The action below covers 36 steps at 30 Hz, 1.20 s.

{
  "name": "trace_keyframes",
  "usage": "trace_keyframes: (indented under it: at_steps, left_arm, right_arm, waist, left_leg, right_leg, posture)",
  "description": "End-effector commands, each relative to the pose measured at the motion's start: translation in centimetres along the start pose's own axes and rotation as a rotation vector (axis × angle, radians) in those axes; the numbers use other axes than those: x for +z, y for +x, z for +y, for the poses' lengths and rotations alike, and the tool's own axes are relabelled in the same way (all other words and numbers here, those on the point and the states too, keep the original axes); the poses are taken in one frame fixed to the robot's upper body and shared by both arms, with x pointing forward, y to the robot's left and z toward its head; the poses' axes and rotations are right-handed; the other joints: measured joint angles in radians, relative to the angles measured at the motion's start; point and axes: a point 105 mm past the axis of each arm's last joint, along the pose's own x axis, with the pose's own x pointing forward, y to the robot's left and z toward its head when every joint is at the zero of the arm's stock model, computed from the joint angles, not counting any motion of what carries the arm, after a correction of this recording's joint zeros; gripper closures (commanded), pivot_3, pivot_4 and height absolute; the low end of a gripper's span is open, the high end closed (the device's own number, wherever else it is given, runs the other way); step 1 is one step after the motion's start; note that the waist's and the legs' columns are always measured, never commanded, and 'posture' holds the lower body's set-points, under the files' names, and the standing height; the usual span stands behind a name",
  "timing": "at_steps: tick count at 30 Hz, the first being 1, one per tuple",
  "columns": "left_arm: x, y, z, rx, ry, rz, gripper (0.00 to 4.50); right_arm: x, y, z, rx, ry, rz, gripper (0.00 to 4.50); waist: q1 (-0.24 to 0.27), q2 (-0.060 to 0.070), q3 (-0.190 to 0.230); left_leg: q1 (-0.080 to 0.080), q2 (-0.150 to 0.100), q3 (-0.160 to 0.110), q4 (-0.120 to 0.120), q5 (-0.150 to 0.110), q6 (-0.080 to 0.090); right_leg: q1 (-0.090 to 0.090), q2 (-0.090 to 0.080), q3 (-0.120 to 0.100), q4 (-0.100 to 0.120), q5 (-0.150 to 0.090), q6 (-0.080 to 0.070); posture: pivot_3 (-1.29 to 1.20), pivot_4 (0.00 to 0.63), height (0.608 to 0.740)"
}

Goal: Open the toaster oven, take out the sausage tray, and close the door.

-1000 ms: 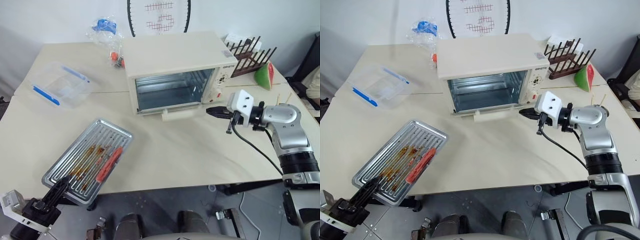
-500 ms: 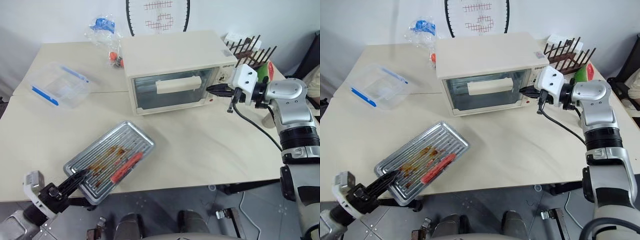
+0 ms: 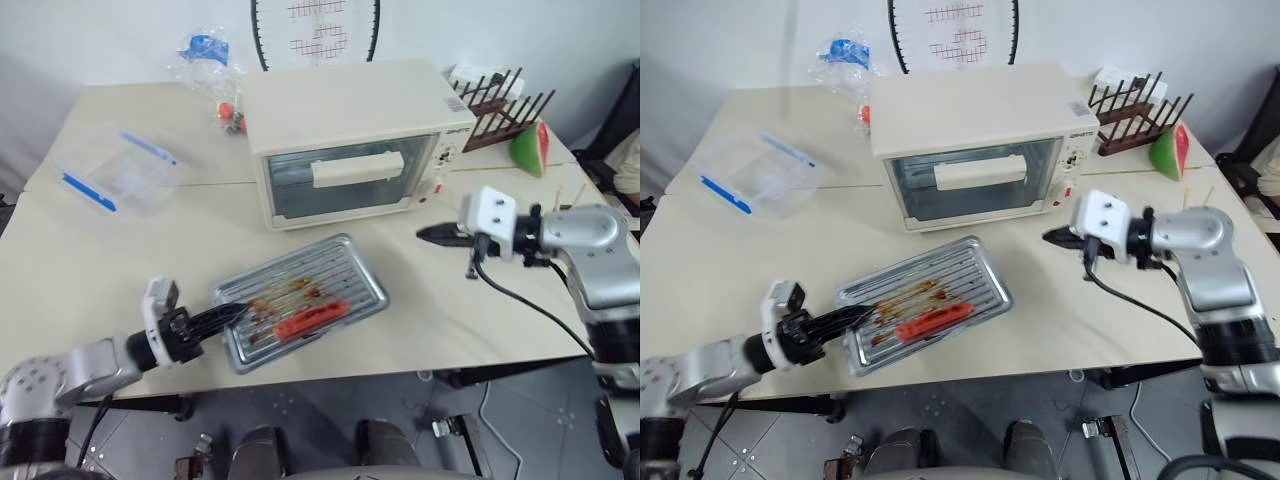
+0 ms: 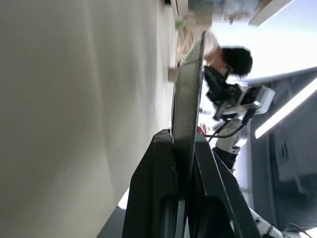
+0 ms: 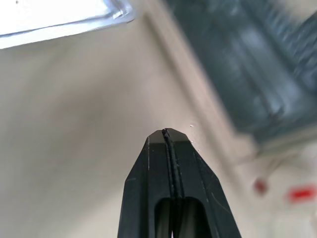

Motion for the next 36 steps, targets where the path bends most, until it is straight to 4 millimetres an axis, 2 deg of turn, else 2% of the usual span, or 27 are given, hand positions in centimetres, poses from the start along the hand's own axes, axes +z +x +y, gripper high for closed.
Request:
trace_keyframes:
  at_steps: [1,9,15,20,25,31,36]
  left_arm:
    - [0.7,2.9,-0.4,0.022,0.052,0.109,4.50]
    - [1.6,6.8,0.1,0.100,0.138,0.222,4.50]
    - [2.1,7.9,0.6,0.098,0.111,0.220,4.50]
    - [2.1,8.8,2.6,0.185,0.095,0.230,4.50]
    - [1.7,9.5,2.6,0.189,0.114,0.276,3.06]
    - [2.3,9.9,3.1,0.223,0.122,0.260,1.33]
    - [3.9,8.5,2.8,0.244,0.155,0.207,0.04]
  right_arm:
    - [-0.1,-1.6,1.2,-0.021,-0.025,0.039,4.47]
    - [-1.9,-3.7,2.0,-0.105,0.045,0.106,4.47]
    - [-2.2,-5.1,1.7,-0.159,0.055,0.142,4.47]
    - [-2.3,-5.7,1.2,-0.191,0.043,0.161,4.47]
    - [-2.2,-5.7,1.2,-0.194,0.036,0.165,4.50]
    - [-2.0,-5.7,1.0,-0.199,0.031,0.160,4.50]
    - [-1.4,-5.6,1.1,-0.188,0.045,0.137,4.50]
  waist:
    - [0.015,0.000,0.000]
    - [0.017,0.000,0.000]
    - [0.024,0.000,0.000]
    - [0.046,0.000,0.000]
    - [0.046,0.001,-0.001]
    - [0.046,0.001,-0.001]
    - [0.042,0.001,-0.001]
  left_leg:
    - [0.000,0.000,0.000,0.001,0.000,0.000]
    - [0.000,-0.001,0.003,0.001,0.000,0.000]
    - [0.000,-0.001,0.003,0.002,0.000,0.000]
    - [0.001,-0.001,0.002,0.006,0.000,0.000]
    - [0.002,-0.001,0.000,0.010,0.000,0.001]
    - [0.002,-0.001,-0.001,0.010,0.000,0.001]
    - [0.003,0.000,-0.004,0.012,0.000,0.001]
  right_leg:
    - [0.000,0.000,0.000,-0.001,0.000,0.000]
    - [0.000,0.001,0.001,-0.001,0.001,0.002]
    - [0.000,0.001,0.002,-0.001,0.001,0.002]
    - [0.002,0.000,0.002,-0.003,0.001,0.002]
    - [0.006,0.000,0.001,-0.002,0.001,0.002]
    - [0.006,0.000,0.000,-0.002,0.001,0.002]
    - [0.009,0.000,-0.002,-0.002,0.001,0.002]
  posture:
    - [0.00,0.150,0.740]
    - [0.00,0.150,0.740]
    - [0.00,0.150,0.740]
    - [0.00,0.150,0.740]
    - [0.00,0.150,0.740]
    - [0.00,0.150,0.740]
    - [0.00,0.150,0.740]
